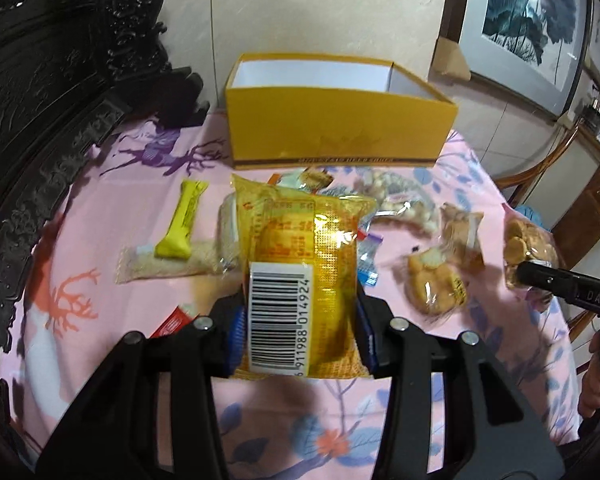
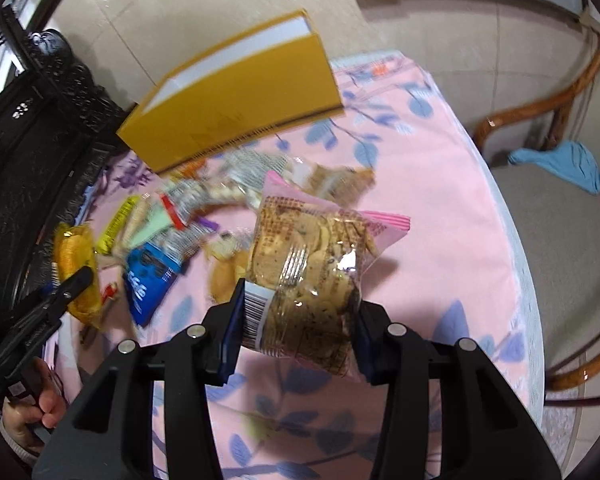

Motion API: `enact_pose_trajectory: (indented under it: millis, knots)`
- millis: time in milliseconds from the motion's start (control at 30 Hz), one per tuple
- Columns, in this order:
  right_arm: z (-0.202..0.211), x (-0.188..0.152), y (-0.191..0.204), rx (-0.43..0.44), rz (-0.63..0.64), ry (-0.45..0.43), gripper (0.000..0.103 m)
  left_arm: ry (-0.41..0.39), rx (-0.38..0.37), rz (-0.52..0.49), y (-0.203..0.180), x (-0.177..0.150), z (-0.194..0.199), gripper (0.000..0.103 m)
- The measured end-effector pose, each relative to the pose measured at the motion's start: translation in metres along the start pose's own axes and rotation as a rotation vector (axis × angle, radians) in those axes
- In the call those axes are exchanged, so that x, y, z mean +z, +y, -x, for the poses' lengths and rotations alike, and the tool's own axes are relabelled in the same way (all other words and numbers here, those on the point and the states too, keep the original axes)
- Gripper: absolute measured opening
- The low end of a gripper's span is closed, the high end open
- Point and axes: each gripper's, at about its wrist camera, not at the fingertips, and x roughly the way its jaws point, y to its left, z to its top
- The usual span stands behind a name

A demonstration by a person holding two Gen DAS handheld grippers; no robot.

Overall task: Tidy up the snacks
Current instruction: 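Carry both packets over the yellow box and open both tools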

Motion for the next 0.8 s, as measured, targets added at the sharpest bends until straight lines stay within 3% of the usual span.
enact_pose_trajectory:
  millis: [200,333,567,800]
  knots:
    - [0.001,0.022,0.017,0.044,0.031,-0.026,0.047,-0.014,-0.007,0.003,-0.004,0.012,-0.004,0.045]
    - [0.002,0.052,0.033,0.074,0.08,-0.07,0.047,-0.048,0.0,0.011,0.0,0.037,-0.007,0.045]
    - [-0.004,0.131,0.055,0.143,0.126,-0.17,0.047,-0.164,0.0,-0.012,0.001,0.115,-0.019,0.045]
    - [-0.039,0.202,0.067,0.134,0.148,-0.218,0.047,-0.175,-0.007,0.027,0.001,0.189,-0.059,0.045]
